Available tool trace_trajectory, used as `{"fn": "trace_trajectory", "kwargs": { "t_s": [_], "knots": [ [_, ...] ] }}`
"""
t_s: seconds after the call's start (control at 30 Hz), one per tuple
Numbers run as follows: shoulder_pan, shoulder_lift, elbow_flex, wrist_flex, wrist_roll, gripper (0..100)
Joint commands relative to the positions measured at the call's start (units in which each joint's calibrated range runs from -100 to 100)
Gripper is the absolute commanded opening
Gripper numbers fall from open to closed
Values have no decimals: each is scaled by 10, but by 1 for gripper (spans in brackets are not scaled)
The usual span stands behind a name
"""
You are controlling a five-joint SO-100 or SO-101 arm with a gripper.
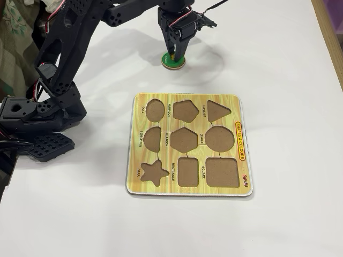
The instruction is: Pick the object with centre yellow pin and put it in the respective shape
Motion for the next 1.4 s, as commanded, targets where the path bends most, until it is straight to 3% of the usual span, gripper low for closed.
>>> {"fn": "trace_trajectory", "kwargs": {
  "t_s": [0.0,0.6,1.37],
  "knots": [
    [8,-2,-9,15,-1,1],
    [26,-51,-10,5,2,1],
    [266,-149,-14,4,-3,1]
  ]
}}
